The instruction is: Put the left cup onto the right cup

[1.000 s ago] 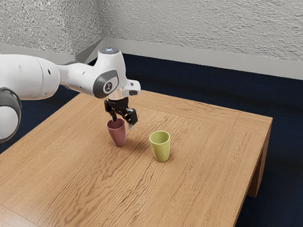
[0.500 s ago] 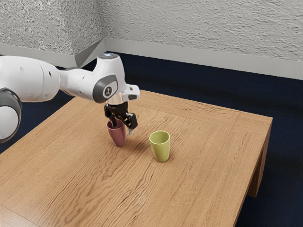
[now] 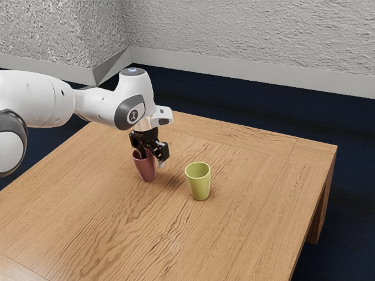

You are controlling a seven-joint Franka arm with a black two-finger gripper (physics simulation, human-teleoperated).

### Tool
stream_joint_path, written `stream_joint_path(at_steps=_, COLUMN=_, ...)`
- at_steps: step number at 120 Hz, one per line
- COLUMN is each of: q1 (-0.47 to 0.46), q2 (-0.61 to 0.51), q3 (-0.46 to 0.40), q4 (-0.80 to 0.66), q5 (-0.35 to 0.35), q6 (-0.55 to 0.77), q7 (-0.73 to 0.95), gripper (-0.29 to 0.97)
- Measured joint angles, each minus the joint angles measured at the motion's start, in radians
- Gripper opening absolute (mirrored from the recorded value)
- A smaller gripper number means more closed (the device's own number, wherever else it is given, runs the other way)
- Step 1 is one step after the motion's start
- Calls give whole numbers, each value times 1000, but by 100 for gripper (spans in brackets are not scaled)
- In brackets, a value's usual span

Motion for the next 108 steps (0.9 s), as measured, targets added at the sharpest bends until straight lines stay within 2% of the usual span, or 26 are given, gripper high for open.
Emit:
stream_joint_path(at_steps=29, q1=0, q2=11, q3=0, q4=0, q5=0, q6=12, q7=0, gripper=45)
stream_joint_path(at_steps=108, q1=2, q2=19, q3=4, q4=0, q5=1, q6=25, q7=1, gripper=9)
